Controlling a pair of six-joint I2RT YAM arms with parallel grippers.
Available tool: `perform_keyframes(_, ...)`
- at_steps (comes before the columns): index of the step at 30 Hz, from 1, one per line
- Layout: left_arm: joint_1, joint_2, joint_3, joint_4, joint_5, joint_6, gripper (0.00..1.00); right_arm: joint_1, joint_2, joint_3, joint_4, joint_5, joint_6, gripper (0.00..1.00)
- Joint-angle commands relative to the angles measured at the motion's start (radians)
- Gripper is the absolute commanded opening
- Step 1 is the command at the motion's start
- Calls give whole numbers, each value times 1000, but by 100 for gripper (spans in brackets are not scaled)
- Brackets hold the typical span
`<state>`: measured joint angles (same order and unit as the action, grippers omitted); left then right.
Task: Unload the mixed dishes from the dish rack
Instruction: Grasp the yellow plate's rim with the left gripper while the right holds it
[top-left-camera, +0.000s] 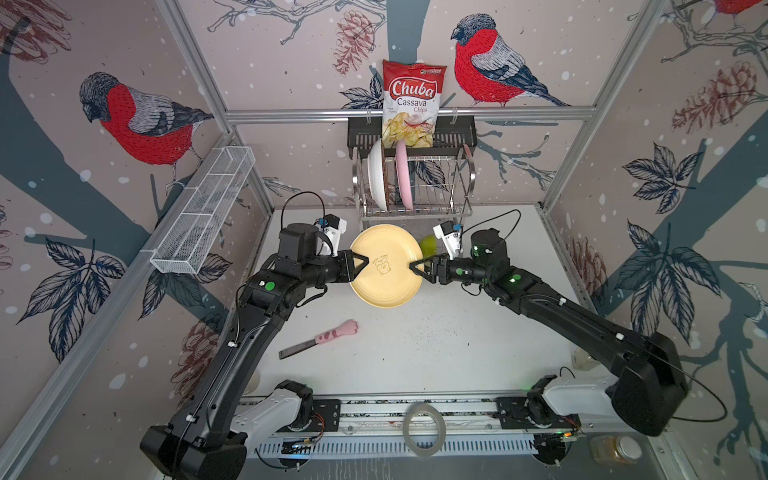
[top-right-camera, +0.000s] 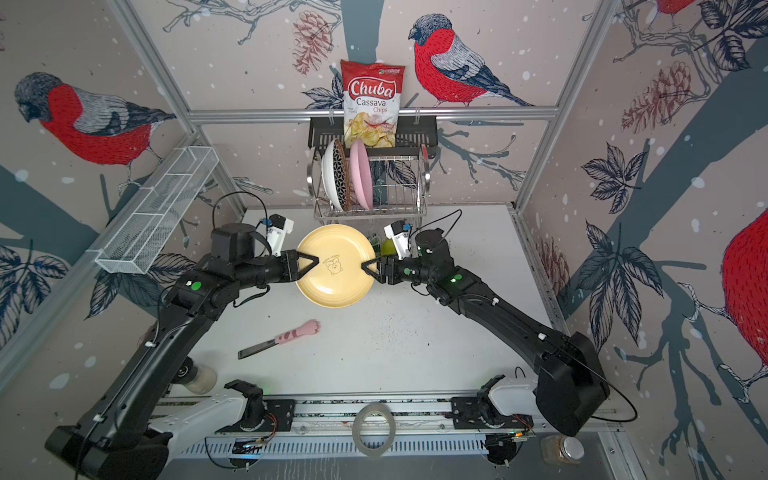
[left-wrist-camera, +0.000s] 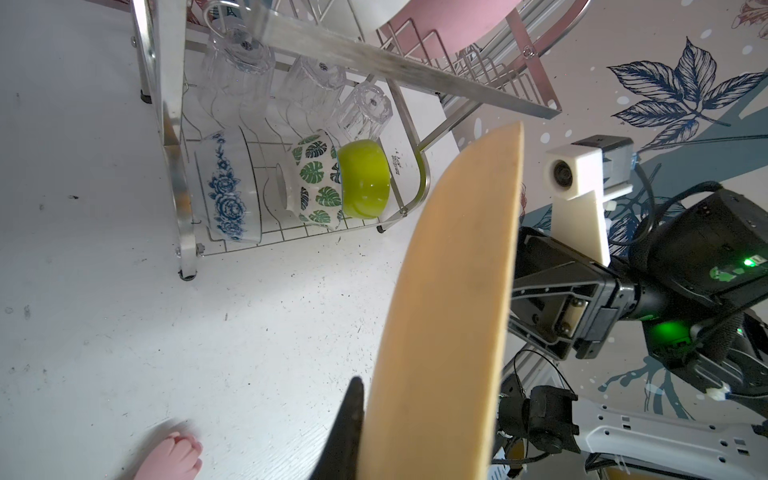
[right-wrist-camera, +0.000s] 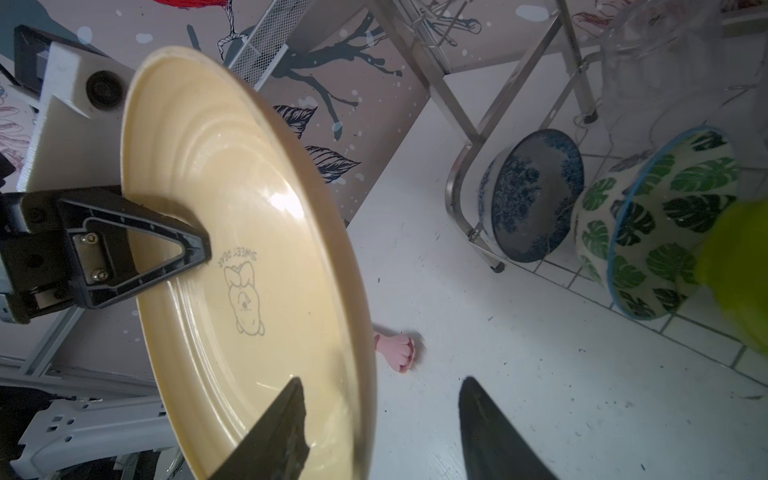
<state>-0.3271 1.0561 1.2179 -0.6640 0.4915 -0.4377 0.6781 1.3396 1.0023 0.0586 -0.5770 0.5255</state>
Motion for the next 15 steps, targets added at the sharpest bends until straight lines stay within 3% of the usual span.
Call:
perform_keyframes(1,3,2,2,60,31,9,0,13,26,22,56,-34,16,55)
perform_keyframes(11,7,3,-19,83,59,-10,0,26,48,22,153,-93,65,43)
perform_keyframes(15,8,7,-23,97,67,-15,0,31,42,24,155,-95,65,29)
